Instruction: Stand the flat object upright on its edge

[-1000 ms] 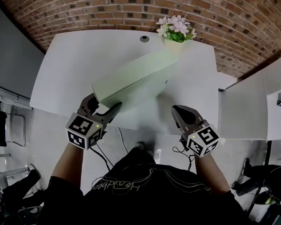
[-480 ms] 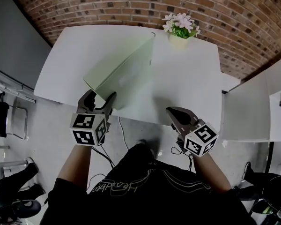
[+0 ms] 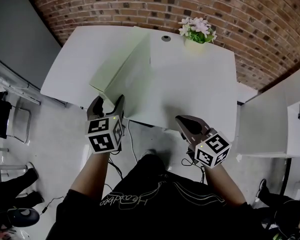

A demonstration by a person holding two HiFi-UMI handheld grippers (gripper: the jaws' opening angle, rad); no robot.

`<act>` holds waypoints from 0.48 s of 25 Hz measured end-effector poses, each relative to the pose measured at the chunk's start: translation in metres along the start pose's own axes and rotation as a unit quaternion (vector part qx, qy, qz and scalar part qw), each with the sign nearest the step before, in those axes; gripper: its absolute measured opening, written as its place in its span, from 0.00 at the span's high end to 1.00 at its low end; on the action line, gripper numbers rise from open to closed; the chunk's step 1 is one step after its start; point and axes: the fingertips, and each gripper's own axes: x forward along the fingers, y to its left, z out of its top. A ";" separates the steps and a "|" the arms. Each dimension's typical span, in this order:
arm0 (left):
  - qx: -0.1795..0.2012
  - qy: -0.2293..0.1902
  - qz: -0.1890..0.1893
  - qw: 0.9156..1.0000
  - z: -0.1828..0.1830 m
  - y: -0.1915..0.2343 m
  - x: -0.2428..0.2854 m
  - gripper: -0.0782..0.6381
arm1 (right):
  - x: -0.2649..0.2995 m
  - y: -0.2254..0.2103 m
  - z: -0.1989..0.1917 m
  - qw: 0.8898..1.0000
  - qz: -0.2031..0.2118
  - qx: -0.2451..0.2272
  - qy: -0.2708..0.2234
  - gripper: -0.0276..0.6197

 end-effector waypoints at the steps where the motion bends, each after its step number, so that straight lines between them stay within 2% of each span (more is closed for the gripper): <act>1: -0.004 0.001 0.009 1.000 -0.002 0.000 -0.002 0.46 | -0.001 0.001 0.000 1.000 0.000 -0.002 0.001 0.95; 5: -0.017 0.001 0.036 0.999 -0.005 0.001 -0.006 0.46 | -0.003 0.003 0.006 1.000 0.002 -0.006 -0.002 0.95; 12: -0.028 -0.009 0.062 0.998 -0.003 0.001 -0.003 0.46 | -0.012 -0.001 0.010 1.000 -0.002 -0.005 -0.007 0.95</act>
